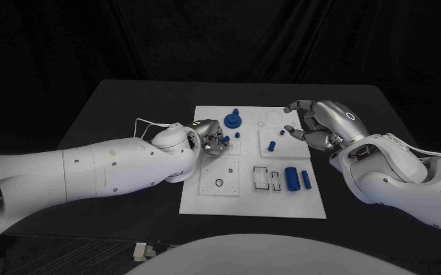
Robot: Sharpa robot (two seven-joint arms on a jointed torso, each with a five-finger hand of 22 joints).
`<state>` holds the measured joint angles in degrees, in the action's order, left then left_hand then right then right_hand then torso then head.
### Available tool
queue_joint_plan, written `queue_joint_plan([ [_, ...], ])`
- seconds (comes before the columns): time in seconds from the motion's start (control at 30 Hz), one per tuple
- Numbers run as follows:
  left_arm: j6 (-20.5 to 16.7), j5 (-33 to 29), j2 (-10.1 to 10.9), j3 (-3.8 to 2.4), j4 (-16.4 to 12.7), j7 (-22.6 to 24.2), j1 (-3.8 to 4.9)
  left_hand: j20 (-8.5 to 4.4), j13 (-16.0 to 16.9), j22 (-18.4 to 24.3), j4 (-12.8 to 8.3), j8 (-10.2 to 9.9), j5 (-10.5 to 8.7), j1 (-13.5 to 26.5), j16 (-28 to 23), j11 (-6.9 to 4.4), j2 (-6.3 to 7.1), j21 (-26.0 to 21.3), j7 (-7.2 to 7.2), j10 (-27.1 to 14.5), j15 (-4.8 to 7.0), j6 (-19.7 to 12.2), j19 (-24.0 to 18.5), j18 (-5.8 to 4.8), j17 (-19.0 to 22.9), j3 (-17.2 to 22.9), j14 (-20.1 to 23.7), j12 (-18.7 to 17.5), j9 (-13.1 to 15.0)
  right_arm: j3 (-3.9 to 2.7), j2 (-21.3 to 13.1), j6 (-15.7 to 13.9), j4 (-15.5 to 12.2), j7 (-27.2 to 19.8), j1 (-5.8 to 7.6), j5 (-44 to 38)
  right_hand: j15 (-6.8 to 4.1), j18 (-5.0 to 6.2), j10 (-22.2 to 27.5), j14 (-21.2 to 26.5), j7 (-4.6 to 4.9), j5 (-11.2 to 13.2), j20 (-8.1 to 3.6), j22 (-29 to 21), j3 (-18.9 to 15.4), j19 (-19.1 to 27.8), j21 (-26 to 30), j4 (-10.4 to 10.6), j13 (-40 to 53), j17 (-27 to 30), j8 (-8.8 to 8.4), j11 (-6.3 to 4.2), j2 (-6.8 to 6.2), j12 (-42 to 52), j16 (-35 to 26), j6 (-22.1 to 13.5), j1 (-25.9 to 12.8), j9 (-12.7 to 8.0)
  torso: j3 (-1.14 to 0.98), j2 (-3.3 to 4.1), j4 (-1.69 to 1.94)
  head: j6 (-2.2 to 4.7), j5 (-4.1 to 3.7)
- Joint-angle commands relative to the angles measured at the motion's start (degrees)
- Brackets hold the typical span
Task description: Assemble the parts on the task board
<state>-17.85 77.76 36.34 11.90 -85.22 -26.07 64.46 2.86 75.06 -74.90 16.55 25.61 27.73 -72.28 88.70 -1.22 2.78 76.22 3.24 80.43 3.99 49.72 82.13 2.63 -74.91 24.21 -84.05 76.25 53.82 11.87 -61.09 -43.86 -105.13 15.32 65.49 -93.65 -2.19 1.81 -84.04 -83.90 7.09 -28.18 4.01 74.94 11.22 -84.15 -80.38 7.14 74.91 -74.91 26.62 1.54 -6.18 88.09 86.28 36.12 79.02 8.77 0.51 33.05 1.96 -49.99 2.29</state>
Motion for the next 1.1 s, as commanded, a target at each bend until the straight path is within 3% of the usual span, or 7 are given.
queue_joint_plan([
  [0.03, -0.92, -0.55, 0.44, 0.34, -0.15, 1.38, -0.47, 0.01, 1.20, -10.94, -0.22, 0.56, -0.89, 0.39, -0.02, 0.15, 0.41, 0.04, -0.19, -0.19, -0.38, 0.44, -0.29, 0.52, -13.23, 0.95, -4.70, -0.03, -1.62, -0.03, -0.13, -0.08, -0.06, -0.10, -0.15, 0.04, -0.39, 0.73, -4.29, -4.47, 0.06, -0.21, -0.35, 11.47, 0.06, -1.16, 0.20, 0.41, 12.44, -7.58, 0.33, -0.13, 0.27, -0.17, -0.24, 0.53, -0.17, -0.08, 0.00, 0.06, 0.00, -0.01, -0.09],
  [0.23, -5.52, -0.55, 1.98, 0.33, -1.62, 4.89, -0.44, -0.30, 1.91, -11.18, -0.88, 2.77, -0.19, 0.29, 0.45, -0.46, 1.45, 0.89, -1.02, 0.54, 0.05, 2.46, 0.20, 0.38, -13.88, 3.02, -5.15, 0.79, -0.53, -0.03, -0.27, 0.06, -0.09, -0.03, -0.15, 0.06, -0.39, 0.74, -4.27, -4.47, 0.07, -0.33, -0.35, 11.44, 0.08, -1.14, 0.27, 0.49, 12.41, -7.57, 0.33, -0.14, 0.31, -0.20, -0.25, 0.55, -0.22, -0.11, 0.02, 0.02, -0.02, -0.01, -0.29],
  [0.37, -7.67, -0.55, 3.23, 0.31, -2.96, 7.18, -0.18, -0.84, 2.68, -11.34, -1.46, 5.14, -0.09, -0.14, 1.10, -1.12, 2.82, 1.59, -1.73, 1.36, 0.58, 4.08, 0.56, 0.26, -14.80, 5.98, -5.77, 1.63, 0.84, -0.03, -0.27, 0.28, -0.04, 0.09, -0.15, 0.06, -0.39, 0.74, -4.27, -4.47, 0.07, -0.33, -0.35, 11.44, 0.08, -1.14, 0.27, 0.49, 12.41, -7.57, 0.33, -0.14, 0.31, -0.20, -0.25, 0.55, -0.22, -0.11, 0.03, 0.00, -0.02, -0.01, -0.31],
  [0.57, -5.64, -0.55, 4.32, 0.29, -4.22, 8.91, 0.88, -1.20, 3.08, -11.36, -1.71, 6.88, -0.81, -0.14, 1.12, -1.51, 3.01, 1.77, -2.17, 1.76, 0.96, 5.41, 0.52, 0.23, -14.82, 9.56, -5.78, 2.06, 1.74, -0.03, -0.19, 0.82, 0.08, 0.23, -0.16, 0.57, -0.39, 0.78, -4.22, -4.45, 0.07, -0.43, -0.35, 11.39, 0.10, -1.07, 0.42, 0.55, 12.34, -7.47, 0.34, -0.19, 0.35, -0.26, -0.31, 0.59, -0.26, -0.13, 0.02, -0.01, 0.04, -0.01, -0.49],
  [0.77, 3.84, -0.54, 5.06, 0.28, -5.07, 8.09, 3.06, -1.34, 3.60, -11.40, -2.50, 7.55, -2.06, 0.00, 1.19, -1.68, 3.28, 2.00, -2.31, 2.21, 1.09, 5.79, 0.54, 0.19, -14.92, 12.31, -5.84, 2.60, 2.11, -0.03, -0.20, 1.24, 0.10, 0.28, -0.17, 0.96, -0.41, 0.80, -4.22, -4.45, 0.06, -0.50, -0.35, 11.36, 0.15, -1.03, 0.51, 0.61, 12.34, -7.48, 0.36, -0.21, 0.44, -0.26, -0.30, 0.64, -0.26, -0.16, -0.01, -0.02, 0.01, -0.01, -0.70],
  [0.97, 15.19, -0.54, 5.19, 0.27, -5.16, 5.75, 6.31, -1.36, 4.16, -11.48, -3.19, 7.98, -3.37, 0.51, 1.30, -1.71, 3.42, 2.32, -2.38, 2.68, 1.12, 5.99, 0.66, 0.12, -15.09, 14.11, -5.95, 3.18, 2.37, -0.03, -0.21, 1.66, 0.17, 0.28, -0.22, 1.19, -0.42, 0.81, -4.22, -4.44, 0.05, -0.53, -0.36, 11.35, 0.18, -1.02, 0.55, 0.65, 12.33, -7.45, 0.37, -0.23, 0.50, -0.27, -0.32, 0.66, -0.27, -0.17, 0.00, 0.03, 0.01, -0.01, -0.86],
  [1.1, 25.50, -0.54, 4.35, 0.27, -4.18, 3.23, 8.89, -1.34, 5.00, -11.65, -3.75, 8.31, -3.57, 0.68, 1.30, -1.72, 3.28, 2.88, -2.46, 3.29, 1.13, 6.15, 0.97, -0.01, -15.09, 14.81, -5.95, 4.05, 2.64, -0.03, -0.24, 2.05, 0.18, 0.24, -0.43, 1.47, -0.43, 0.82, -4.24, -4.43, 0.04, -0.57, -0.36, 11.34, 0.23, -1.00, 0.59, 0.70, 12.37, -7.40, 0.37, -0.24, 0.58, -0.24, -0.35, 0.68, -0.27, -0.20, 0.00, 0.05, -0.01, -0.01, -0.97],
])
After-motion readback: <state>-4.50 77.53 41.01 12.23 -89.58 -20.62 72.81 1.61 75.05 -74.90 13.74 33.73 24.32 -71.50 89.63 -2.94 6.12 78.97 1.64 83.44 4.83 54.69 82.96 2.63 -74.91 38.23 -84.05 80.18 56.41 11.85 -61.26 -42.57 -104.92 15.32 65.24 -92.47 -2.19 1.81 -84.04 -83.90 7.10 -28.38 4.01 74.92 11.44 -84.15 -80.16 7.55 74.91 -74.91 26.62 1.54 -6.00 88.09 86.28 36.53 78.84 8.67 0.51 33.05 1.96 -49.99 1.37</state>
